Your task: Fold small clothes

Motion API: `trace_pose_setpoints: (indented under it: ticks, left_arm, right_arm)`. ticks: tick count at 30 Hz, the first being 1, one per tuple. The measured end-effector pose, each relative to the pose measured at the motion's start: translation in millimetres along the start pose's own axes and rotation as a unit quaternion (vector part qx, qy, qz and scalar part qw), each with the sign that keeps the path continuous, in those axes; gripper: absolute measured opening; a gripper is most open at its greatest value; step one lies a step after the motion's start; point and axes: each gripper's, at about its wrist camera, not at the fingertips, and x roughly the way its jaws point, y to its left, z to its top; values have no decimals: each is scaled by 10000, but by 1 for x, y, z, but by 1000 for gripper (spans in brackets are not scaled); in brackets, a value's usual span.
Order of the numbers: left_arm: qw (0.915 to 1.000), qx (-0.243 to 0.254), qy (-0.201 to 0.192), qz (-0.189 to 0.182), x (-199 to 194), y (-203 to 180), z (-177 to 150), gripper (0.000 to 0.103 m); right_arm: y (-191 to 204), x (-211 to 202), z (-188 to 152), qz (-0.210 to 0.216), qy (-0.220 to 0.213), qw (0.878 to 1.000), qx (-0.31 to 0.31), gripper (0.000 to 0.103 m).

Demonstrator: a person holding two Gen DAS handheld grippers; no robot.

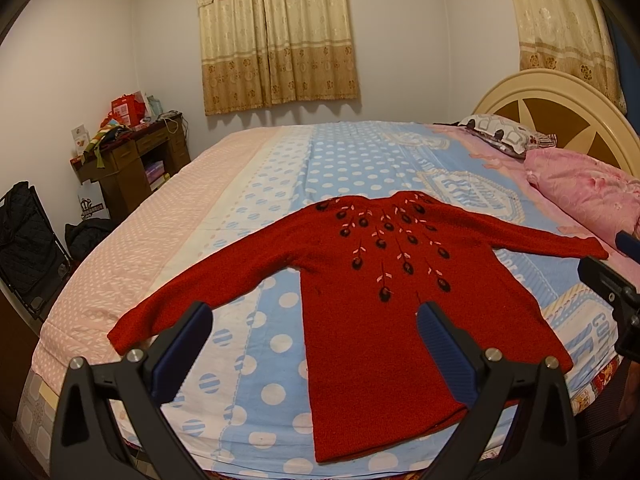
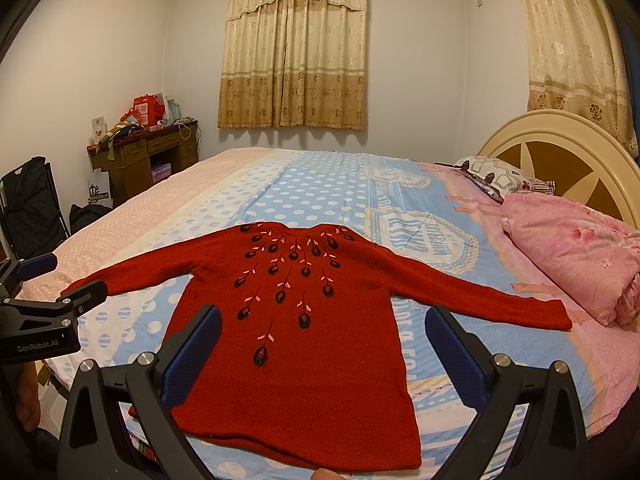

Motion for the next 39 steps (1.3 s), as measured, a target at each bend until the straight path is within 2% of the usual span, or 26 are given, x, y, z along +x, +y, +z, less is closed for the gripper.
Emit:
trace_pose_setpoints:
  ticks: [16,21,23,32,39]
  left_arm:
    - [10000,5,37,57,4,5,-9,103]
    - [9995,105,7,283,17,9,-13,103]
    - [9990,165,36,406,26,9,-10,103]
    - [9976,528,181,414,69,3,-14,103]
    - [9955,696,272,585,116,4,-10,103]
  right_arm:
    - [0,10,-12,-32,70,10000,-23,102]
    - [-15,28,-17,-155,180,9997,7,102]
    - [-26,36,-19,-236,253,9994,84,102]
    - [-89,67,-34,-634,509,9945,665,102]
    - [-162,97,-53,-1092,834,9819,1303,102]
